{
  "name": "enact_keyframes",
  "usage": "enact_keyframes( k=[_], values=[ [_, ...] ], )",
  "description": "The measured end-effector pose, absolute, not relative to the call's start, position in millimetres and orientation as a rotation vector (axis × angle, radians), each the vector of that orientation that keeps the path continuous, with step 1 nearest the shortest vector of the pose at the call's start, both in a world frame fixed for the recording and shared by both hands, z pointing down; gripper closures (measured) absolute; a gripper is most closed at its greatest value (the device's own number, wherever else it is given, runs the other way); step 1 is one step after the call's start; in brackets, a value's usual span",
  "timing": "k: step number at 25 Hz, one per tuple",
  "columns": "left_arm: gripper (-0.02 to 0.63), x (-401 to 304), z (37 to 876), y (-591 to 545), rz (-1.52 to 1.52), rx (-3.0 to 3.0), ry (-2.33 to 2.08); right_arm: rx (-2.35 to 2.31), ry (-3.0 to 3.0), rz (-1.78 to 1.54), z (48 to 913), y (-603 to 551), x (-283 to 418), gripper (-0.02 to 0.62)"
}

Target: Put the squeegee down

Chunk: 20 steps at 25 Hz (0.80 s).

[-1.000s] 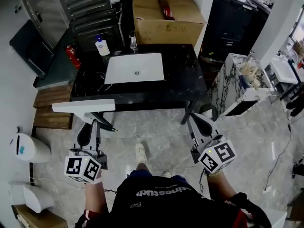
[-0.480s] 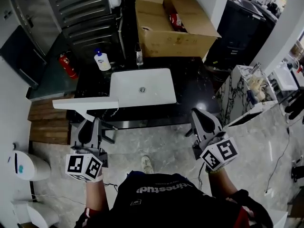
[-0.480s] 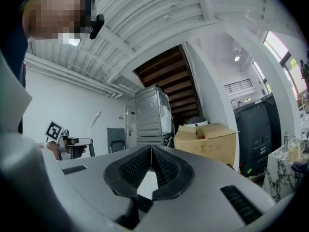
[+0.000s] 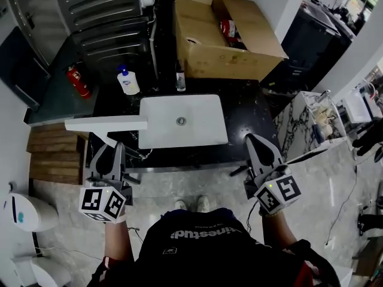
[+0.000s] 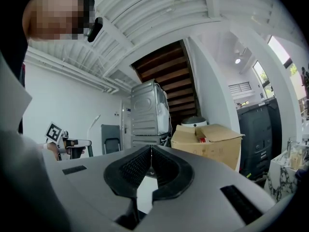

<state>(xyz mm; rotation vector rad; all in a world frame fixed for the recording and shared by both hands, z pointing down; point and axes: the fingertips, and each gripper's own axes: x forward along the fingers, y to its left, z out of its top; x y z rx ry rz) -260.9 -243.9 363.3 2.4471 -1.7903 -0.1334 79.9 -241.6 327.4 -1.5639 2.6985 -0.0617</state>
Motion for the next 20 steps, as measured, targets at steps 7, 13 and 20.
enact_keyframes(
  k=[7, 13, 20],
  values=[
    [0.522, -262, 378, -270, -0.051, 2.394, -1.808, -1.504, 2.691, -0.068, 323, -277, 86, 0.555],
    [0.522, -292, 441, -298, 0.383, 2.280, -1.632, -1.513, 2.696, -0.106, 334, -290, 99, 0.555],
    [0.522, -377, 551, -348, 0.573, 1.936, -1.553, -1.531, 2.698, -0.151, 344, -299, 107, 0.555]
  ],
)
